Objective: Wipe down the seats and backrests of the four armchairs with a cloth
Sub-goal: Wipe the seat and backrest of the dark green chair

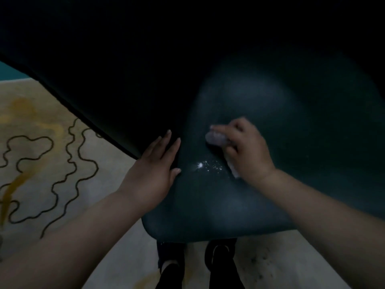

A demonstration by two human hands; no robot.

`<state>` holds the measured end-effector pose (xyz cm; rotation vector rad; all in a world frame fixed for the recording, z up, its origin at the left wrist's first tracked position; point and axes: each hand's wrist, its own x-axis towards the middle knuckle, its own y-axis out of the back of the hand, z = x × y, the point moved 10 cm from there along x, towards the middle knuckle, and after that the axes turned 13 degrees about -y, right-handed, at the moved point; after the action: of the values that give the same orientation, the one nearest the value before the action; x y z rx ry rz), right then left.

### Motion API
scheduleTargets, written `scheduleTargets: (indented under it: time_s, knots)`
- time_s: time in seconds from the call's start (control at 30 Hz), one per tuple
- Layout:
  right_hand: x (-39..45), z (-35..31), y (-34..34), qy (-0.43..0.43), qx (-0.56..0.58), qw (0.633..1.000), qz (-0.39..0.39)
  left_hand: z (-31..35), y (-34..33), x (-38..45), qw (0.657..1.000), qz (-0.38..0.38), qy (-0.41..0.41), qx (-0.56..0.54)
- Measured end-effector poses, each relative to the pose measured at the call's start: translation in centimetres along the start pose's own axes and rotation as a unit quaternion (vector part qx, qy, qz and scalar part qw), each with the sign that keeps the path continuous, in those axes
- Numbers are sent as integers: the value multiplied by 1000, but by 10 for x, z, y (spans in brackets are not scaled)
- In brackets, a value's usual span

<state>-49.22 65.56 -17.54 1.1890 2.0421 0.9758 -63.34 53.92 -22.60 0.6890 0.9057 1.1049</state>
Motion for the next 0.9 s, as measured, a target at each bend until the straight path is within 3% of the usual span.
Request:
scheduleTargets:
  time_s: [0.07,0.13,0.33,0.5,0.63,0.8,0.9]
  knots:
    - [29,6,10,-48,8,997,59,-2,-2,-5,1000,0,0,0]
    - [41,6,5,-77,12,995,64,-3,-3,-8,1000,0,0,2]
    - [-17,-9,-15,35,-23,999,-28,-2,-5,-11,1000,-3,14,-11]
    - [-21,59,43,-115,22,980,162,-3,-4,-11,1000,-5,19,-15]
    - [-45,60,19,-168,35,972,160,-1,-4,-10,1000,0,21,-9]
    - [-63,13,-13,-110,89,980,141,3,-3,-7,999,13,32,-9]
    - [-62,45,19,-150,92,961,213,3,-4,-7,999,13,32,-7]
